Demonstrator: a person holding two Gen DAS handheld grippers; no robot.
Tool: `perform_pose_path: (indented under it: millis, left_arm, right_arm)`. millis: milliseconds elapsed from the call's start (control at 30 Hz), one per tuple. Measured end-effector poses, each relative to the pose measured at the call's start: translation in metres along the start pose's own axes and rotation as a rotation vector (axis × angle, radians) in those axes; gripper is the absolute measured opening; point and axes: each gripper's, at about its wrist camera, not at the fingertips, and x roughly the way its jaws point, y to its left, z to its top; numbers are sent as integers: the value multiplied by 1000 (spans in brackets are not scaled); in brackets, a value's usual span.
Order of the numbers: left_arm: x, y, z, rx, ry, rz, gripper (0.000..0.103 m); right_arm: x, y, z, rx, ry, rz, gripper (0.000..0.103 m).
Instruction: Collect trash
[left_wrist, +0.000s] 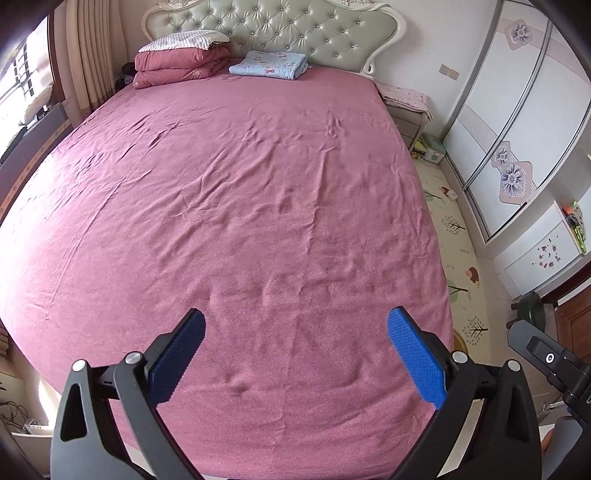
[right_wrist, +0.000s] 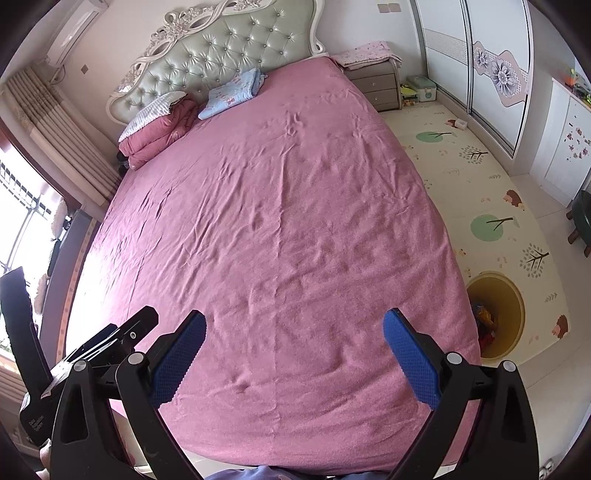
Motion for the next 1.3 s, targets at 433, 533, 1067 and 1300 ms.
perform_pose_path:
  millis: [433,533,1067,1300]
  left_arm:
    - [0,-1,2,6,-1,8,99]
    - [1,-2,2,7,0,8,99]
    - [4,-3,4,14,0,-7,99]
    - [6,-3,5,15,6,-5,99]
  right_arm:
    - [1,2,1,-7,5,13,93]
    - [3,2,1,-3,11,14,93]
    - [10,0,-1,18,34,15,93]
    - [12,2,-2,19,39,16,93]
